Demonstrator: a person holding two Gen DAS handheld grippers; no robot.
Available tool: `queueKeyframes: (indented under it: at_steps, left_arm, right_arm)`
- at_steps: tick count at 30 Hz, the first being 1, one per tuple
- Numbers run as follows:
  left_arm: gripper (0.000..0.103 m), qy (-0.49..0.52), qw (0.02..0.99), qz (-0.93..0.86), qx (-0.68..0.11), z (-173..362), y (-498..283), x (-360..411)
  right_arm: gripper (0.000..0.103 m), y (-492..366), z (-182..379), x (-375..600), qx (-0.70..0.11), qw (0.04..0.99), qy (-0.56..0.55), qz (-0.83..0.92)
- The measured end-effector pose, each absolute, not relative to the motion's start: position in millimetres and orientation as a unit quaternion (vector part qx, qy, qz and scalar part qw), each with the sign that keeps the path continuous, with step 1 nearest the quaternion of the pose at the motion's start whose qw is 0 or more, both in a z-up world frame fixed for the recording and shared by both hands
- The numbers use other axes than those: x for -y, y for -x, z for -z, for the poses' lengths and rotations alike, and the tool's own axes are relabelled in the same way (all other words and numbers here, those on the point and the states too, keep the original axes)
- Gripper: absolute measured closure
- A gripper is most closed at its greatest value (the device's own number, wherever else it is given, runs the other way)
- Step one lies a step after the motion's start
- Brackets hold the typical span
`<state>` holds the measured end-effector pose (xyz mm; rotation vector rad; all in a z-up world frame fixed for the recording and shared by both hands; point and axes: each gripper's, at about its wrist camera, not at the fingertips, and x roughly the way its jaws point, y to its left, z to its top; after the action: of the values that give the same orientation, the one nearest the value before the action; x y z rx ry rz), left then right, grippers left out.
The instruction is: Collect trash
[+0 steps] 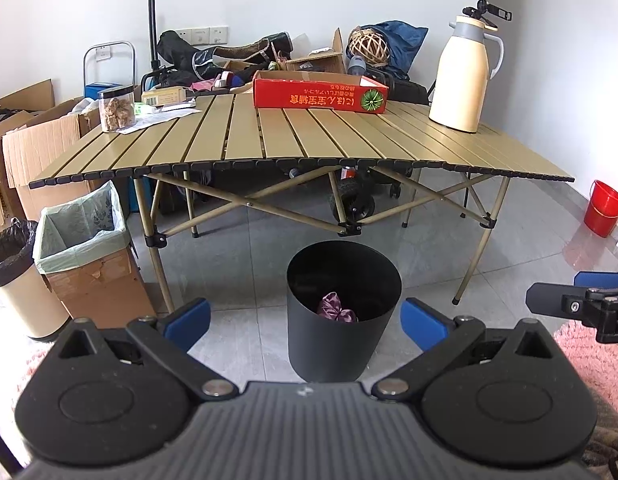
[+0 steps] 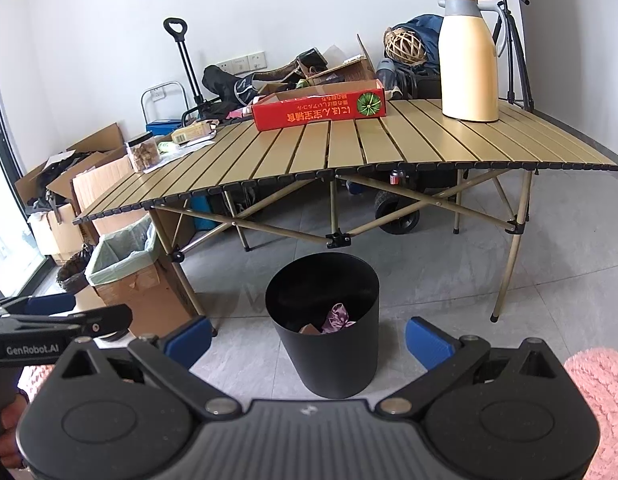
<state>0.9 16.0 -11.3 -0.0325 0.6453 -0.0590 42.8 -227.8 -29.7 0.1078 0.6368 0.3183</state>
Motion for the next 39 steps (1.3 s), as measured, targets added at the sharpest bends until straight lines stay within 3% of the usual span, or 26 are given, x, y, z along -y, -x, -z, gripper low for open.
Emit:
queueKeyframes:
  at_steps: [39]
  left_arm:
    - [0.000, 0.015, 0.951, 0.028, -0.308, 7.0, 2.1, -15.2]
  right_arm:
    - [0.000, -42.0, 25.4, 225.1, -0.307, 0.937, -0.048, -0.157]
